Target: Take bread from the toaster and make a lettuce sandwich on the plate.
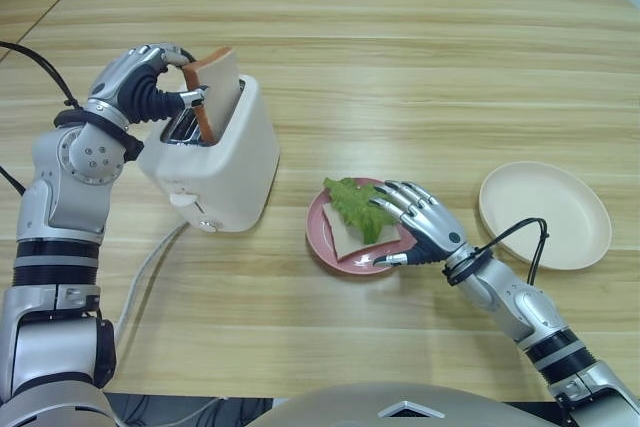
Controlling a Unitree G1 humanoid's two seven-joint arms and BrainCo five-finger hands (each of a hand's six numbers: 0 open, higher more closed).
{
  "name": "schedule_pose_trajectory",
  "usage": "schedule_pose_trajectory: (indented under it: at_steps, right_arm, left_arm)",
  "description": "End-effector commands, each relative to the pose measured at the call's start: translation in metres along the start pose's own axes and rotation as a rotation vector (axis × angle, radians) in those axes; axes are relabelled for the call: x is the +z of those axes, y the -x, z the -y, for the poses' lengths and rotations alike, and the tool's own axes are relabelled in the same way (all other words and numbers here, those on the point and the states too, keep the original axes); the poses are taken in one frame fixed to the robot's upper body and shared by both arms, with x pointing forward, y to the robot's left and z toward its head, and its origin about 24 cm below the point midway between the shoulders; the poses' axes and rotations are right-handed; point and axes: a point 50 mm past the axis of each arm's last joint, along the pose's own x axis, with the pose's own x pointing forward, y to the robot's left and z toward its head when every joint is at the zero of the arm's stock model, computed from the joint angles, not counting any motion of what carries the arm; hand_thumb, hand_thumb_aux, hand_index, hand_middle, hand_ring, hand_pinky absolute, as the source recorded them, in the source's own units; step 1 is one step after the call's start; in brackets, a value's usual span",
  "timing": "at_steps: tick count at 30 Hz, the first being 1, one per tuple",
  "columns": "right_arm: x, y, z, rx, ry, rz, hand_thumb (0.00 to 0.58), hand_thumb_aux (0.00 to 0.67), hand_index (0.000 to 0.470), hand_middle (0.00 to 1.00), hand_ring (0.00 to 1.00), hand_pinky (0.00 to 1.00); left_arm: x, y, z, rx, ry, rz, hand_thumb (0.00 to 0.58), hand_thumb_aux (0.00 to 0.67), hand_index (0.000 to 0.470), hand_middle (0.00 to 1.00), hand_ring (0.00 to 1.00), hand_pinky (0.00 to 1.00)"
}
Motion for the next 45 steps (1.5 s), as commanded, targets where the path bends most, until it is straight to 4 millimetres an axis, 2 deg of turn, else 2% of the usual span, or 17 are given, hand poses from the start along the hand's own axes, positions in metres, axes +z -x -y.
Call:
schedule_pose_trajectory:
  at_steps: [1,17,27,33,41,45]
  right_arm:
    - [-0.003,0.002,-0.002,0.013,0.017,-0.013,0.0,0.0,0.0,0.0,0.0,0.0]
    - [-0.004,0.002,-0.001,0.005,0.009,-0.014,0.0,0.0,0.0,0.0,0.0,0.0]
    - [-0.006,0.003,-0.001,0.008,0.009,-0.017,0.0,0.0,0.0,0.0,0.0,0.0]
    - [-0.007,0.003,0.0,0.0,0.006,-0.021,0.0,0.0,0.0,0.0,0.0,0.0]
    - [-0.013,0.004,0.009,-0.037,-0.003,-0.04,0.0,0.0,0.0,0.0,0.0,0.0]
    - [-0.018,0.006,0.017,-0.071,-0.012,-0.061,0.0,0.0,0.0,0.0,0.0,0.0]
  left_arm:
    - [0.0,0.001,-0.008,0.028,0.002,0.021,0.58,0.67,0.47,1.0,1.0,1.0]
    - [-0.005,0.008,-0.041,0.205,0.081,0.027,0.58,0.67,0.47,1.0,1.0,1.0]
    - [-0.008,0.012,-0.046,0.275,0.16,0.051,0.58,0.67,0.47,1.0,1.0,1.0]
    - [0.003,0.015,-0.058,0.355,0.268,0.164,0.58,0.67,0.47,1.0,1.0,1.0]
    - [0.018,0.017,-0.06,0.367,0.409,0.293,0.58,0.67,0.47,1.0,1.0,1.0]
    - [0.031,0.016,-0.056,0.312,0.503,0.377,0.58,0.67,0.47,1.0,1.0,1.0]
